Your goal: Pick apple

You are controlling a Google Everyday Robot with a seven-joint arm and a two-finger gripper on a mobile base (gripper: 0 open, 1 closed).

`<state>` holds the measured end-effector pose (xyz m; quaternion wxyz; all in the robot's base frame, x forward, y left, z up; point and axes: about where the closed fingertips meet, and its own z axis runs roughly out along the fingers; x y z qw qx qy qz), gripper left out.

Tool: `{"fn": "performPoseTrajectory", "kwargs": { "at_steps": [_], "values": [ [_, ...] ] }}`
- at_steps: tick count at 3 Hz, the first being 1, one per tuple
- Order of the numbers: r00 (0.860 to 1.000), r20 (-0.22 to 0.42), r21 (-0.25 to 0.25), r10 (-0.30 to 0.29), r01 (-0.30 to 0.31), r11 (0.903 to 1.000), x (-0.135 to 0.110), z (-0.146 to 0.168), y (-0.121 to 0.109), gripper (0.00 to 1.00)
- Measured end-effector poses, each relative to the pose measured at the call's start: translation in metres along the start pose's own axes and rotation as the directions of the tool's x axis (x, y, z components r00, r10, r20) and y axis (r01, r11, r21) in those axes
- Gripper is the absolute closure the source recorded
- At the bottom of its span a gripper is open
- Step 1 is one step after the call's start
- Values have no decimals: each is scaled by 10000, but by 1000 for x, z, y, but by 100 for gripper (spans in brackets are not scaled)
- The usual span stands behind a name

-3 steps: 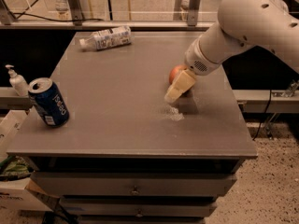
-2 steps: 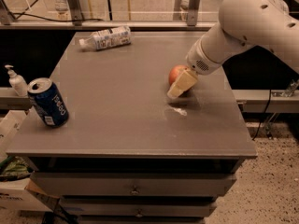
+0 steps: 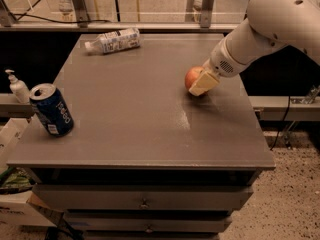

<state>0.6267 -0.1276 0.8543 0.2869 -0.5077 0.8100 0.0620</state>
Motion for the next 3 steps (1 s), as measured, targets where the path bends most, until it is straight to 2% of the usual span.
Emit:
{"fn": "performPoseTrajectory", "kwargs": {
  "at_steps": [1, 2, 3],
  "values": [
    [9979, 644, -621, -53, 93, 9980, -17, -15, 4, 87],
    [9812, 1930, -1698, 21, 313, 9850, -59, -52, 23, 100],
    [9767, 2143, -1890, 102, 312, 9815, -67, -56, 28, 100]
  ]
}}
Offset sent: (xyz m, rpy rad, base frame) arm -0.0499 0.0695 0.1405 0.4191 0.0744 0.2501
